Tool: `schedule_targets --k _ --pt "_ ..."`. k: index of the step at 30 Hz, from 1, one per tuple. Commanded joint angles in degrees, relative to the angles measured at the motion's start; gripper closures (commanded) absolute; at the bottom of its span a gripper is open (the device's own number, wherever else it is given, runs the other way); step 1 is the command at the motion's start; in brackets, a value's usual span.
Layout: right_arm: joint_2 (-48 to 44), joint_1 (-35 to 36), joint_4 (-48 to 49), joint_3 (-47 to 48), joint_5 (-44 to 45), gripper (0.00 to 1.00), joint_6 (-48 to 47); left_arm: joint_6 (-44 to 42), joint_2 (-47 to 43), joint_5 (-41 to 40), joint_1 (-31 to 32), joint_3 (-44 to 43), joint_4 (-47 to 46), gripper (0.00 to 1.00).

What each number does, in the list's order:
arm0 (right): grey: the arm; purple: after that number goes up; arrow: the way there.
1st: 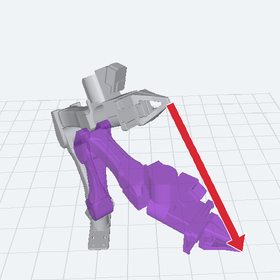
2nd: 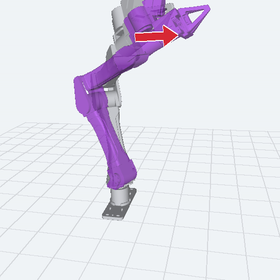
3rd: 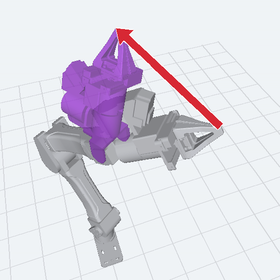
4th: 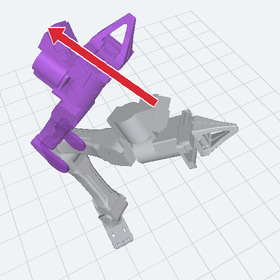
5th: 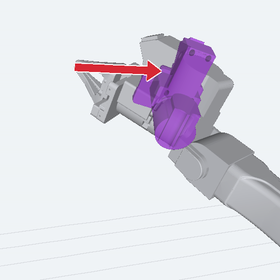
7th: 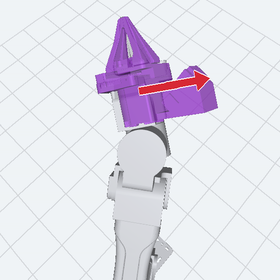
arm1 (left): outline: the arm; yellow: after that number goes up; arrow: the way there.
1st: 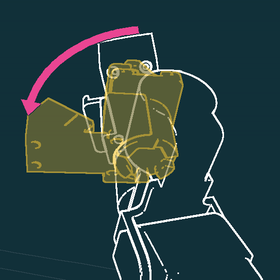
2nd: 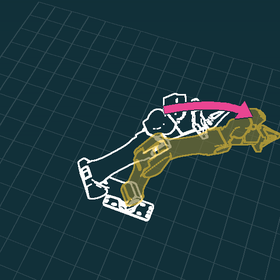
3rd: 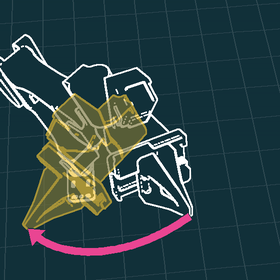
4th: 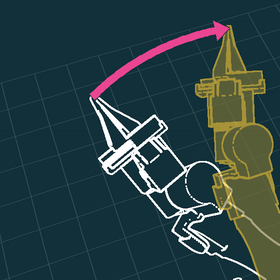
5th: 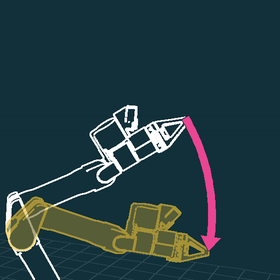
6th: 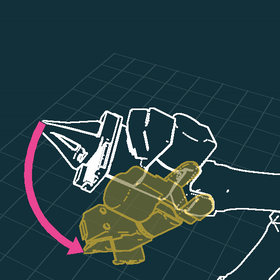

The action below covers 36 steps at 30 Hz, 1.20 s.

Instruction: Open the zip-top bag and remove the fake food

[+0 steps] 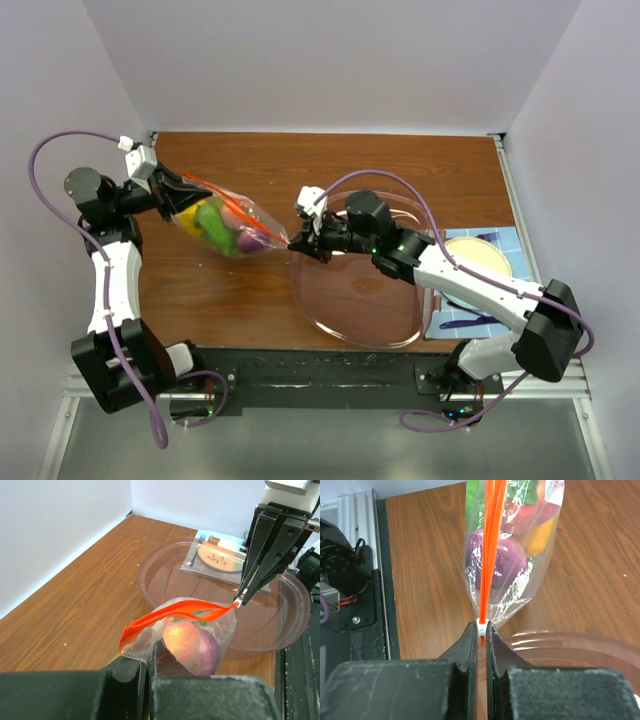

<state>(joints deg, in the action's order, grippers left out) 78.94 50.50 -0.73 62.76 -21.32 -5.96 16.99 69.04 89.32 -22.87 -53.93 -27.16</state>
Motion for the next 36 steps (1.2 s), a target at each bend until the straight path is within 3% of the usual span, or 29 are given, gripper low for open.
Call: schedule_targets --k 1,2,3,4,6,8,9,11,13,16,17,20,22,32,35,36 --pt "3.0 -0.1 -2.7 0.2 2.4 0.97 0.7 0.6 -2.2 8.4 -2.1 1.5 -5.8 1.0" --pt "3.6 -0.1 -2.7 1.0 3.7 0.9 0.9 0.6 -2.8 8.5 -2.1 4.9 -6.9 1.0" --pt "5.0 -0.1 -2.7 2.7 4.6 0.74 1.1 0.9 -3.5 8.4 -2.1 6.9 -8.4 1.0" --pt "5.5 -0.1 -2.3 3.7 5.8 0.67 1.9 4.4 -4.5 8.4 -2.1 9.2 -11.2 1.0" --pt "6.4 -0.1 -1.4 6.4 10.6 0.56 3.0 14.3 -4.8 8.4 -2.0 16.6 -25.5 1.0" --pt "6.9 0.0 0.6 8.2 14.1 0.5 4.5 18.6 -4.9 8.5 -2.1 21.8 -36.1 1.0" --pt "7.1 0.2 2.5 8.8 15.1 0.44 5.0 21.0 -4.8 8.5 -2.0 22.9 -37.9 1.0" --pt "7.8 0.7 4.2 10.8 18.0 0.44 5.5 21.6 -4.9 8.5 -2.0 24.9 -38.9 1.0" --pt "8.4 2.1 6.0 11.8 19.9 0.45 5.6 21.6 -5.7 8.5 -2.0 26.8 -38.8 1.0" --pt "8.7 4.3 8.1 12.5 20.5 0.57 7.7 21.6 -7.6 8.4 -2.0 28.8 -38.6 0.99" --pt "8.9 5.6 8.3 12.6 20.5 0.69 7.8 21.7 -8.0 8.5 -2.1 29.1 -38.5 0.99" --pt "10.2 8.5 7.8 12.5 21.2 0.93 9.2 21.9 -9.4 8.5 -2.1 29.9 -37.6 0.97" --pt "10.8 9.6 8.3 11.7 21.2 1.0 10.4 21.9 -10.1 8.5 -2.0 30.5 -37.1 0.97" --pt "9.2 11.0 14.4 3.9 26.0 1.0 15.4 22.1 -11.3 8.5 -2.1 29.4 -34.4 0.97" --pt "9.7 11.0 15.1 3.9 27.5 0.99 16.1 22.0 -13.0 8.5 -2.1 29.5 -32.2 0.93" --pt "9.7 11.1 15.3 4.0 27.7 0.98 16.2 22.0 -14.0 8.5 -2.0 29.6 -30.9 0.84"
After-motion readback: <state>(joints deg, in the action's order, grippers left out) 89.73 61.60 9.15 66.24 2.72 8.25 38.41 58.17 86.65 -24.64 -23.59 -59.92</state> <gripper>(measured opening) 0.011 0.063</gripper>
